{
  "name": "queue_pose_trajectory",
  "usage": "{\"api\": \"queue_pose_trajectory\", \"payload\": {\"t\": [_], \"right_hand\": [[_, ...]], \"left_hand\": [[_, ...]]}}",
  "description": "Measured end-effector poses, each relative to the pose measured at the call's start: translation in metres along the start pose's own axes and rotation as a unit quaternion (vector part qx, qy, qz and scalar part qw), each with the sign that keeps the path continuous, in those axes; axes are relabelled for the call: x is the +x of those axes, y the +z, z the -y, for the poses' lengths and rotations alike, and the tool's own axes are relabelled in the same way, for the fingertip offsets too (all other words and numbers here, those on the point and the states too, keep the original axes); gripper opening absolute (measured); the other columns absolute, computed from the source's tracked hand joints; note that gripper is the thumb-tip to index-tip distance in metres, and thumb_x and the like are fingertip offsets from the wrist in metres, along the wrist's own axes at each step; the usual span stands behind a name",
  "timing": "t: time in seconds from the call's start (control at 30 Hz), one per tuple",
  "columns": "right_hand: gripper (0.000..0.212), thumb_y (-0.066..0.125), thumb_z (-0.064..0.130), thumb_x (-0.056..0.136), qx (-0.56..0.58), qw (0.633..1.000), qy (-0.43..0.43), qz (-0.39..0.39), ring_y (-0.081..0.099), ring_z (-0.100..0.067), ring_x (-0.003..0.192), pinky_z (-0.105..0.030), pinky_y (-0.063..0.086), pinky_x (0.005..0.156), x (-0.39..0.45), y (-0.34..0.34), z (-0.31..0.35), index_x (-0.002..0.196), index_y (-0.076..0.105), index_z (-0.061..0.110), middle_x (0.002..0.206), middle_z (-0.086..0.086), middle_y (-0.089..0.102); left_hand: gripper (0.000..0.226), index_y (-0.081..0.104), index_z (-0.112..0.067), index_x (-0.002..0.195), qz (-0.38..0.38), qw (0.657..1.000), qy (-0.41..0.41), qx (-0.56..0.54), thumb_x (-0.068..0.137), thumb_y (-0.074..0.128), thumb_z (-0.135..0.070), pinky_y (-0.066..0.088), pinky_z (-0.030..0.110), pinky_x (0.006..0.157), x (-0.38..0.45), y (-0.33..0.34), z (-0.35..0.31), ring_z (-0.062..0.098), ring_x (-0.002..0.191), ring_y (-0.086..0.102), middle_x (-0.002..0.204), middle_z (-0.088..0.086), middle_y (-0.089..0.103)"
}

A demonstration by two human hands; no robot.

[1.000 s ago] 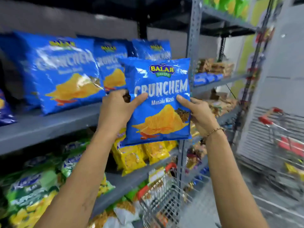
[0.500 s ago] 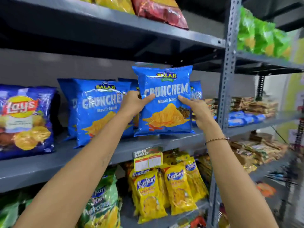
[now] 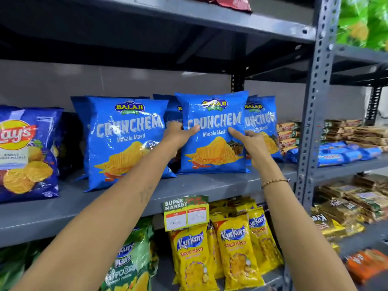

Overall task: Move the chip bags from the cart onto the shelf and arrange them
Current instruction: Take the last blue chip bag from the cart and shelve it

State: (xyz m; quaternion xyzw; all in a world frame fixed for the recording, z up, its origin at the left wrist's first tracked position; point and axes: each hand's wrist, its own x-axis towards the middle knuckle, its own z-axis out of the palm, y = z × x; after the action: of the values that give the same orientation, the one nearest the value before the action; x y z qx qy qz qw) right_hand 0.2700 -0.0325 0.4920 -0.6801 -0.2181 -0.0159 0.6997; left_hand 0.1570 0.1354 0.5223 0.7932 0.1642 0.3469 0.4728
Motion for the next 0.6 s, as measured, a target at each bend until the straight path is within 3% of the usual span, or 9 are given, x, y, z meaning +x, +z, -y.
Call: {"api": "queue_pose_trajectory", "payload": {"t": [0.07,0.1,0.13,0.17,0.23,0.37,0.43,0.5,0.6], "right_hand": [[0.087,0.071,0.056,0.071,-0.009,1.0,-0.006,-0.006,0.052,-0.009,0.063,-0.023,0.043,0.049,0.004,0.003,-0.003,0.138,0.044,0.009,0.105,-0.006,0.06],[0.087,0.071,0.056,0.072,-0.011,1.0,-0.009,-0.008,0.05,-0.009,0.068,-0.021,0.039,0.051,0.005,0.005,-0.005,0.139,0.043,0.008,0.113,-0.007,0.059],[0.084,0.07,0.054,0.074,-0.015,1.0,-0.013,-0.012,0.053,-0.012,0.076,-0.02,0.039,0.055,0.005,0.006,-0.007,0.138,0.042,0.007,0.125,-0.009,0.057],[0.08,0.069,0.05,0.077,-0.017,0.999,-0.02,-0.018,0.057,-0.017,0.088,-0.019,0.042,0.059,0.004,0.008,-0.008,0.138,0.043,0.005,0.135,-0.01,0.054],[0.066,0.067,0.04,0.082,-0.019,0.999,-0.034,-0.027,0.057,-0.025,0.111,-0.022,0.044,0.074,-0.003,0.011,-0.01,0.132,0.048,0.002,0.135,-0.012,0.054],[0.063,0.067,0.043,0.081,-0.04,0.994,-0.069,-0.074,0.054,-0.02,0.114,-0.031,0.046,0.088,-0.017,0.013,-0.018,0.132,0.05,0.009,0.133,-0.008,0.056],[0.051,0.065,0.042,0.083,-0.08,0.979,-0.109,-0.153,0.056,-0.02,0.109,-0.039,0.048,0.093,-0.025,0.017,-0.02,0.124,0.056,0.012,0.125,-0.005,0.059],[0.03,0.062,0.03,0.085,-0.078,0.955,-0.186,-0.22,0.057,-0.021,0.102,-0.043,0.049,0.091,-0.037,0.031,-0.017,0.11,0.061,0.012,0.114,-0.005,0.062],[0.009,0.06,0.013,0.084,-0.044,0.943,-0.274,-0.184,0.057,-0.012,0.078,-0.026,0.05,0.077,-0.066,0.07,0.001,0.092,0.065,0.014,0.093,-0.001,0.065]], "left_hand": [[0.046,0.037,-0.013,0.06,-0.016,1.0,0.002,0.016,0.082,0.065,-0.042,0.03,0.031,0.056,0.001,0.001,0.002,0.021,0.068,0.037,0.069,0.002,0.035],[0.043,0.04,-0.011,0.063,-0.023,0.999,0.004,0.026,0.084,0.062,-0.042,0.032,0.034,0.054,-0.002,0.002,0.002,0.028,0.065,0.042,0.065,0.012,0.037],[0.04,0.048,-0.006,0.071,-0.029,0.999,0.009,0.038,0.086,0.06,-0.041,0.038,0.042,0.058,-0.004,0.003,0.002,0.01,0.08,0.018,0.069,0.018,0.042],[0.042,0.054,0.001,0.088,-0.034,0.998,0.012,0.059,0.087,0.058,-0.041,0.045,0.047,0.068,-0.007,0.004,0.001,0.022,0.109,0.04,0.091,0.02,0.051],[0.047,0.052,0.002,0.111,-0.048,0.99,0.033,0.126,0.088,0.057,-0.039,0.046,0.044,0.077,-0.01,0.006,0.004,0.039,0.102,0.055,0.107,0.024,0.057],[0.054,0.042,-0.002,0.131,-0.075,0.963,0.094,0.243,0.088,0.059,-0.031,0.045,0.044,0.092,-0.025,0.002,0.012,0.035,0.114,0.054,0.125,0.017,0.058],[0.045,0.049,-0.006,0.127,-0.096,0.963,0.13,0.214,0.088,0.06,-0.027,0.05,0.042,0.093,-0.038,-0.006,0.013,0.029,0.107,0.06,0.12,0.012,0.063],[0.03,0.061,-0.01,0.112,-0.112,0.969,0.153,0.16,0.087,0.061,-0.026,0.053,0.033,0.084,-0.052,-0.022,0.012,0.02,0.092,0.065,0.104,0.006,0.069],[0.015,0.069,-0.011,0.09,-0.126,0.973,0.155,0.113,0.083,0.064,-0.023,0.051,0.023,0.072,-0.066,-0.058,0.013,0.012,0.073,0.062,0.08,-0.001,0.067]]}}
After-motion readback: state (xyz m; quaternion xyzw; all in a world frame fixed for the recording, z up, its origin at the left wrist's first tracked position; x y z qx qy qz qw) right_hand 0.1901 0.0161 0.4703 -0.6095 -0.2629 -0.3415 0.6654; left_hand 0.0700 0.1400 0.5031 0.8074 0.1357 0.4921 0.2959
